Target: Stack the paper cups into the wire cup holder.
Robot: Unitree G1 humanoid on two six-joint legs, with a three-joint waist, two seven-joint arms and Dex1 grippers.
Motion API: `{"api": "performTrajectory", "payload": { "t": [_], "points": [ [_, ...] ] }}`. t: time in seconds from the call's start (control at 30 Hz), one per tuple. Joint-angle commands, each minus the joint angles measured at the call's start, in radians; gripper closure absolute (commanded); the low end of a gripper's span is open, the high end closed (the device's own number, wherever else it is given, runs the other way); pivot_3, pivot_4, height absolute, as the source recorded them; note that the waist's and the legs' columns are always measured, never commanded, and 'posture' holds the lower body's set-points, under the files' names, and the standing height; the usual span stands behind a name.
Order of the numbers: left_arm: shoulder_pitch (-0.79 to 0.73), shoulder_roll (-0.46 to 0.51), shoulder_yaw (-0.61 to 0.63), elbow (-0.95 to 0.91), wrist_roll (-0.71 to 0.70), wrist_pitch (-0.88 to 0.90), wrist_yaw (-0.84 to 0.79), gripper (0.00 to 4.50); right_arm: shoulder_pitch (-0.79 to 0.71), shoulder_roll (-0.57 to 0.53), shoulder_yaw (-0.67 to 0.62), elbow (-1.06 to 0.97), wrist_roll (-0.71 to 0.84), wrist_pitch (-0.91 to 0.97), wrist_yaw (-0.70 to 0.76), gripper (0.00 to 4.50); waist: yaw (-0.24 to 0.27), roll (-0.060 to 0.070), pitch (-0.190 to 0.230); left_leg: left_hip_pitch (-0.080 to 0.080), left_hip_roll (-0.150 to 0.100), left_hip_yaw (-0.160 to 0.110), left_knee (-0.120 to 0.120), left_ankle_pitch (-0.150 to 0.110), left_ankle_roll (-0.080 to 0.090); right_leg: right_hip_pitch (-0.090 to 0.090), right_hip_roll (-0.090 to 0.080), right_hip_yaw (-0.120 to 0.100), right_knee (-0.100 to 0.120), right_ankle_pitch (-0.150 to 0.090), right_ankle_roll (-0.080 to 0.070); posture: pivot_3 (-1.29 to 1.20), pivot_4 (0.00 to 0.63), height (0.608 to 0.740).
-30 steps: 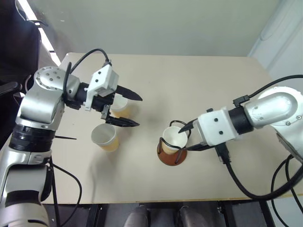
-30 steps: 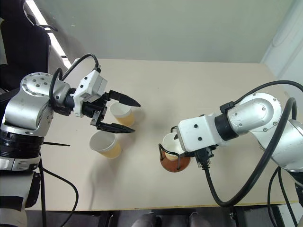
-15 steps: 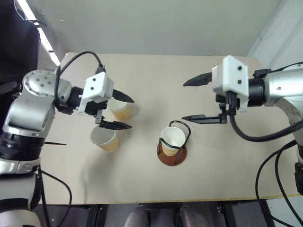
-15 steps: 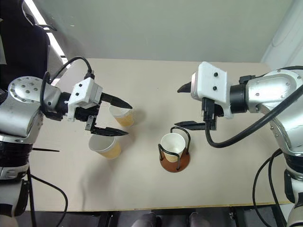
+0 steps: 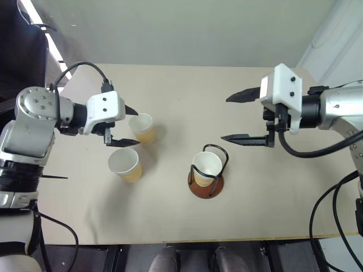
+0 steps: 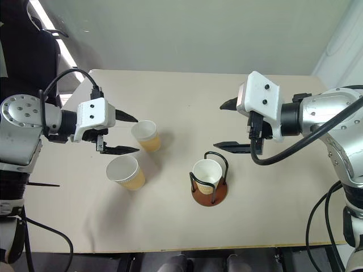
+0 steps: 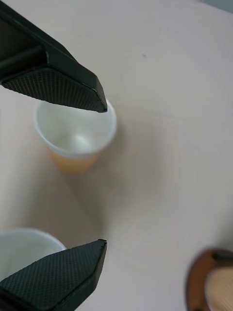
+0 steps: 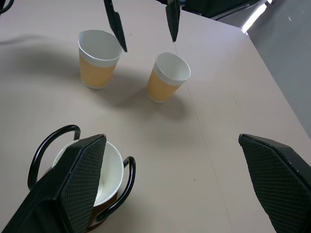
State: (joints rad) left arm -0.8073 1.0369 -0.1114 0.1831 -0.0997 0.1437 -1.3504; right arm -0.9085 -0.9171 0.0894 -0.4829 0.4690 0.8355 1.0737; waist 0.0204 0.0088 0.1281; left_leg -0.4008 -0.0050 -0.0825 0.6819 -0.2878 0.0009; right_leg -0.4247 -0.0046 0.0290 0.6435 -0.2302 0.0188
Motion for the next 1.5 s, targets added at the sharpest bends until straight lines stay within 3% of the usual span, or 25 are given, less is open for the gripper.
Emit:
{"api": "performTrajectory", "payload": {
  "t": [0.03, 0.3, 0.83, 1.5],
  "points": [
    [-0.034, 0.006, 0.001, 0.050, 0.050, -0.077, 0.018, 0.00, 0.000, -0.019, -0.048, -0.018, 0.018, -0.006, -0.010, 0.02, 0.000, 0.000, 0.000, 0.000, 0.000, 0.000, 0.000, 0.000, 0.000, 0.000, 0.000, 0.000, 0.000, 0.000, 0.000, 0.00, 0.150, 0.740],
    [-0.093, -0.044, -0.048, 0.186, 0.151, -0.221, 0.046, 0.00, -0.013, -0.029, -0.053, -0.015, 0.034, 0.008, -0.017, 0.02, 0.001, 0.000, 0.000, -0.001, 0.000, 0.000, 0.000, 0.000, 0.000, -0.001, 0.000, 0.000, 0.000, 0.000, 0.000, 0.00, 0.150, 0.740],
    [-0.223, -0.122, -0.140, 0.330, 0.291, -0.335, 0.063, 0.00, -0.007, -0.049, -0.079, 0.000, 0.056, 0.009, -0.021, 0.02, 0.001, 0.000, 0.000, -0.004, 0.000, 0.000, 0.000, 0.000, 0.000, -0.004, 0.000, 0.000, 0.000, 0.000, 0.000, 0.00, 0.150, 0.740],
    [-0.236, -0.147, -0.164, 0.416, 0.341, -0.382, 0.046, 0.00, -0.012, -0.081, -0.164, -0.019, 0.204, 0.074, -0.017, 0.02, 0.001, 0.000, 0.000, -0.009, 0.000, 0.000, 0.001, 0.000, 0.000, -0.009, 0.000, 0.000, 0.001, 0.000, 0.000, 0.00, 0.150, 0.740]
  ]
}}
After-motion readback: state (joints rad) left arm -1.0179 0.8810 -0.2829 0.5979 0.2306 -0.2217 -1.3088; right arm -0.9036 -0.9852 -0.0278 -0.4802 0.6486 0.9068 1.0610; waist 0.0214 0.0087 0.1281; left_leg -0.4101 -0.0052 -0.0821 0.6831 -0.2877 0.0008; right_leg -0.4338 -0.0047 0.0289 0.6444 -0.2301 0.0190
